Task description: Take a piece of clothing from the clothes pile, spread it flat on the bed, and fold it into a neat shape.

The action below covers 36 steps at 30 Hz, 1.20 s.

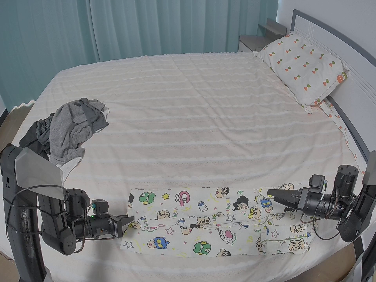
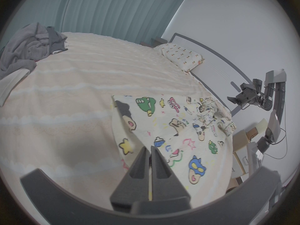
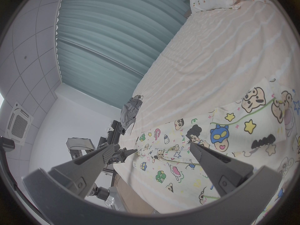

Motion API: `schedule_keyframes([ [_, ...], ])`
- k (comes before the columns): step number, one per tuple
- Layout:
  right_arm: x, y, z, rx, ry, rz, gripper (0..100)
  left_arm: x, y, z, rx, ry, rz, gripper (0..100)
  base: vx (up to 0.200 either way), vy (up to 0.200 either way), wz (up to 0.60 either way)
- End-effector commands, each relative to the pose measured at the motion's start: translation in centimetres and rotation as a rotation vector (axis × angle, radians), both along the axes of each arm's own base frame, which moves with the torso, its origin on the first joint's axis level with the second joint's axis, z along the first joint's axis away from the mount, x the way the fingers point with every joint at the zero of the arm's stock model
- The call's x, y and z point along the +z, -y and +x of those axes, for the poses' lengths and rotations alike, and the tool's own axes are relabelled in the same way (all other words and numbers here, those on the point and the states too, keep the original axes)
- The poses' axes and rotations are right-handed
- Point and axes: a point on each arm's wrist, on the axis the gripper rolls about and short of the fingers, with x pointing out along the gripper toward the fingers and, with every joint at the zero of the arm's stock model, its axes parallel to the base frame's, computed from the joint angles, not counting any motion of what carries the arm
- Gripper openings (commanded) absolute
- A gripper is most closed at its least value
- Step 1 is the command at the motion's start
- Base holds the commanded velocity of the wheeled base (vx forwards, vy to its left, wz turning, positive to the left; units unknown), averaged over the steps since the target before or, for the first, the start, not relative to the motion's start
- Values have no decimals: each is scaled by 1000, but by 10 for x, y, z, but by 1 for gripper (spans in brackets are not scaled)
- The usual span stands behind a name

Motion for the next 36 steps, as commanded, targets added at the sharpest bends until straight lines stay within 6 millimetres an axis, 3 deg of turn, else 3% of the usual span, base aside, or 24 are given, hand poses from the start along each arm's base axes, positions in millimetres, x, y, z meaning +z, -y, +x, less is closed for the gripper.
schedule_keyframes([
  [1,-2,3,-3,-5,-14,1,100,-8,-5,3,28,-18,7,0,0,0,0],
  [15,-5,16,-12,-44,-50,1,100,-9,-1,6,28,-22,-4,0,0,0,0],
  [16,-5,16,-12,-44,-50,1,100,-9,-1,6,28,-22,-4,100,0,0,0],
  [23,-14,31,-3,-110,-76,-3,100,17,-7,3,129,-32,-115,100,0,0,0],
  [25,-28,34,24,-140,-64,-15,100,32,-11,-1,164,-19,-158,100,0,0,0],
  [27,-30,42,39,-181,-41,-13,100,39,-15,-3,185,-7,-174,100,0,0,0],
  [36,-48,52,37,-340,-131,-75,100,51,-28,-24,264,-45,-217,100,0,0,0],
])
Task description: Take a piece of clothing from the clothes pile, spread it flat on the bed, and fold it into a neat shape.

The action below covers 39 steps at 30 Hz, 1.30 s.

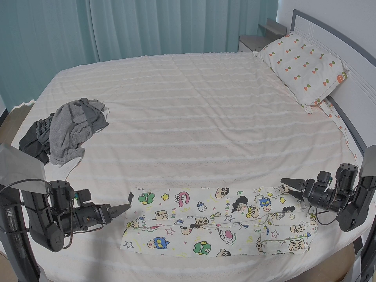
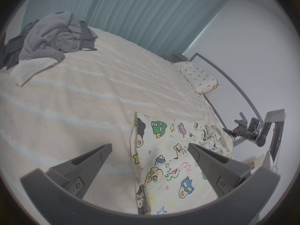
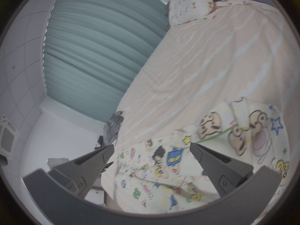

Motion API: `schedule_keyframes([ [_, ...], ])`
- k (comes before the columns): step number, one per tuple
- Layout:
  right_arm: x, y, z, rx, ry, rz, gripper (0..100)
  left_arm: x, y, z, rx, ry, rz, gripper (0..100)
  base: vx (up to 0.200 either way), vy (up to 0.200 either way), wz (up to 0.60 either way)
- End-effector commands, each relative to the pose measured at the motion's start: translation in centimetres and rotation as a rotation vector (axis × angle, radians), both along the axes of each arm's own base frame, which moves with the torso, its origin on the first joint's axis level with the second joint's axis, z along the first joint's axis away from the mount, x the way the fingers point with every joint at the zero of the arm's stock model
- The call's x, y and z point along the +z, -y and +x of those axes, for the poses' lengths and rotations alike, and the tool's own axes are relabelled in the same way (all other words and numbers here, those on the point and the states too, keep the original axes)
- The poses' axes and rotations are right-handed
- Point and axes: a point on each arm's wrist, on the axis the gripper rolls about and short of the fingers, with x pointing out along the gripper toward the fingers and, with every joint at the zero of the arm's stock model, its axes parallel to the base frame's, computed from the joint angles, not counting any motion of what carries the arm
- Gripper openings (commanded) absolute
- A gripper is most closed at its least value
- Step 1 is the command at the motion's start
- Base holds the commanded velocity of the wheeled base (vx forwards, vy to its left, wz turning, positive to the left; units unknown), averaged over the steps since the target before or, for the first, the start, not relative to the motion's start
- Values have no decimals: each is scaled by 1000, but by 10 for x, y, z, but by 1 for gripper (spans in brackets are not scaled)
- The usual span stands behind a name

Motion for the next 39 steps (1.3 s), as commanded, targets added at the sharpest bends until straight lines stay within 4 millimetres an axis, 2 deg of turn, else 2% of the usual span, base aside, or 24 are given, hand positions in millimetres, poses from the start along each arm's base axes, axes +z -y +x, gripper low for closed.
schedule_keyframes([
  [1,-16,4,-4,-64,-69,-25,100,11,-7,-15,39,-8,-23,100,0,0,0],
  [5,-7,9,-16,-71,-49,-57,100,7,-9,-18,50,-36,-26,100,0,0,0],
  [14,-10,21,-38,-114,-93,-105,100,-1,-9,-19,52,-76,-24,100,0,0,0],
  [18,-26,32,-36,-115,-110,-173,100,-3,-9,-21,50,-88,-24,100,0,0,0],
  [22,-42,33,-31,-96,-126,-200,100,-3,-8,-21,47,-87,-22,100,0,0,0],
  [36,-52,25,-11,-49,-82,-226,100,-2,-8,-21,45,-77,-21,100,0,0,0],
  [37,-54,25,-11,-48,-84,-227,0,-2,-8,-20,45,-74,-21,100,0,0,0],
  [39,-54,25,-12,-48,-86,-227,0,-1,-8,-20,45,-73,-21,100,0,0,0],
])
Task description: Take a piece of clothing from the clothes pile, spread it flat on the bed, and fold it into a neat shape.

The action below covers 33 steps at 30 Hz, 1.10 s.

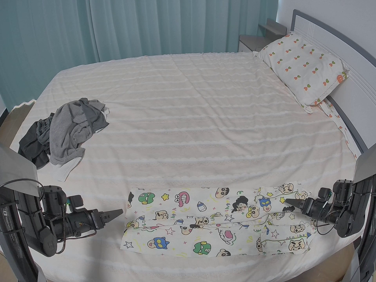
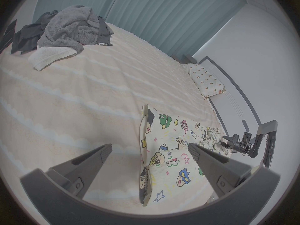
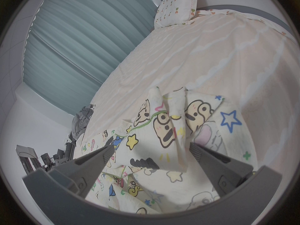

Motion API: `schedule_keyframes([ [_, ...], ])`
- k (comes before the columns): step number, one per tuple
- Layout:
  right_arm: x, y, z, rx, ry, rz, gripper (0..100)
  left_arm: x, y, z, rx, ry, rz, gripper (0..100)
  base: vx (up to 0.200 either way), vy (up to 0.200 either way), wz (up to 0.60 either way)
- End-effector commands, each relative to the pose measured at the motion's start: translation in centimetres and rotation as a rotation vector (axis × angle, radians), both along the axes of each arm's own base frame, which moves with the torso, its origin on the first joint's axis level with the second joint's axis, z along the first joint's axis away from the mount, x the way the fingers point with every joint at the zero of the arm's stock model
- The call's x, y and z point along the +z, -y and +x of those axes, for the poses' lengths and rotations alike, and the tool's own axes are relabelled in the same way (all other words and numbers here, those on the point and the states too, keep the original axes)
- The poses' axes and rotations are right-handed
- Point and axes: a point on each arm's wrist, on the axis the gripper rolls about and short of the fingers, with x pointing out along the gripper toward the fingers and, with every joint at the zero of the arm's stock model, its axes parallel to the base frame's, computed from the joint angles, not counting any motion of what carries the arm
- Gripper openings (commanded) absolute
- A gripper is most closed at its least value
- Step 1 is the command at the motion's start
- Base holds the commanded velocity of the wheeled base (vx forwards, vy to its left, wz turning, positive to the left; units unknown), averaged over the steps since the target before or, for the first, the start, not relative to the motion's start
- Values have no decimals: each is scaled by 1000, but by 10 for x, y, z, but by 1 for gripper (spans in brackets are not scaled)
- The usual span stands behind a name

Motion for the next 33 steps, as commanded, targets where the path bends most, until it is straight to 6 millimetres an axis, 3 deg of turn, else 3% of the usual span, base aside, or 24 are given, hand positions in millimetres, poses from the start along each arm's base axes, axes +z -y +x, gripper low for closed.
schedule_keyframes([
  [1,-3,-1,-2,4,-16,3,0,-1,0,0,2,-2,1,100,0,0,0],
  [11,3,5,-10,-16,-11,-10,0,-4,0,1,20,-9,16,100,0,0,0],
  [21,16,3,-31,-13,-28,-6,0,-7,0,2,17,-15,18,100,0,0,0],
  [33,13,10,-49,-25,-79,-22,0,-10,5,5,-3,-16,23,100,0,0,0],
])
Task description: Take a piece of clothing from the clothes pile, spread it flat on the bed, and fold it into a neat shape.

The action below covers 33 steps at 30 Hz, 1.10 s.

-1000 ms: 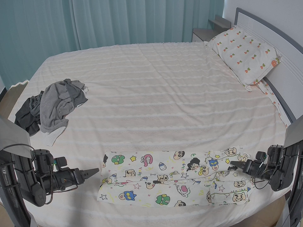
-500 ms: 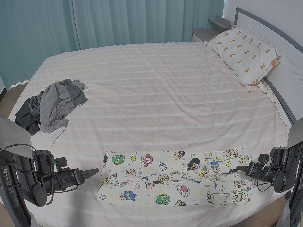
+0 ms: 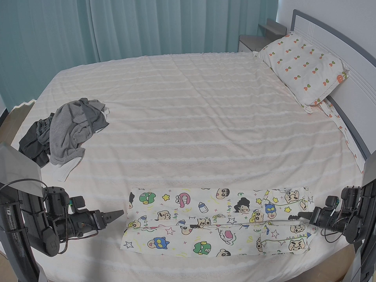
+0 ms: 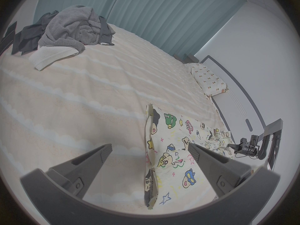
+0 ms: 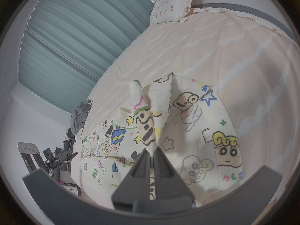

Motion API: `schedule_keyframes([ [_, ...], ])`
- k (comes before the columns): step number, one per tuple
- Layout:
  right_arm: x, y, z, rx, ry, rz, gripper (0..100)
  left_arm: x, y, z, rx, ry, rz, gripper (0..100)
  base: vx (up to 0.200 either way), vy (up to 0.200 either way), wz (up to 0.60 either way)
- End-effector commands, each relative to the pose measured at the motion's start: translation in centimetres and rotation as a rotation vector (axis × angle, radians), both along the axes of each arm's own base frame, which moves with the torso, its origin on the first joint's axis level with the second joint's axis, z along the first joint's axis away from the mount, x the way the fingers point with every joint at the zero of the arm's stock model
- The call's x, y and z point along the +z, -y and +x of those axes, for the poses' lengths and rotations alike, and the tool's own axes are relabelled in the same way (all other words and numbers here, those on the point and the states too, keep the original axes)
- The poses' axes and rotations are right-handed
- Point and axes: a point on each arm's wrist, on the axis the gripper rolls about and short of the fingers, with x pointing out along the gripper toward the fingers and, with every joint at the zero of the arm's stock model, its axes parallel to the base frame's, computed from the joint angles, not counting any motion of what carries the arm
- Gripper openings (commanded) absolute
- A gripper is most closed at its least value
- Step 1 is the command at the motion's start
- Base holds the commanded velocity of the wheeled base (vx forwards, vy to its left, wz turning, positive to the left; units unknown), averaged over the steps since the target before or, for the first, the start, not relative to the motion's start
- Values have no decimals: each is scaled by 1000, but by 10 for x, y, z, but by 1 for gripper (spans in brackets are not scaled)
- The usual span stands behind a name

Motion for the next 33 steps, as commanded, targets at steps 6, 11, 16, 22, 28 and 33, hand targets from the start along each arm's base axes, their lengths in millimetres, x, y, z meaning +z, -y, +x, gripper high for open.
schedule_keyframes([
  [6,1,4,-6,-14,-9,7,0,-7,6,5,-18,-11,4,100,0,0,0],
  [11,-4,3,-8,-13,-49,15,0,-9,9,14,8,6,19,100,0,0,0],
  [16,-13,3,-11,15,-98,-2,0,-8,15,17,-4,16,15,100,0,0,0],
  [22,-10,3,-10,16,-75,-10,100,-8,28,17,-33,6,-7,100,0,0,0],
  [28,4,11,-11,-35,-19,-18,100,-12,46,22,-46,-45,44,100,0,0,0],
  [33,24,24,-14,-104,66,-25,100,-11,53,35,-23,-142,98,100,0,0,0],
])
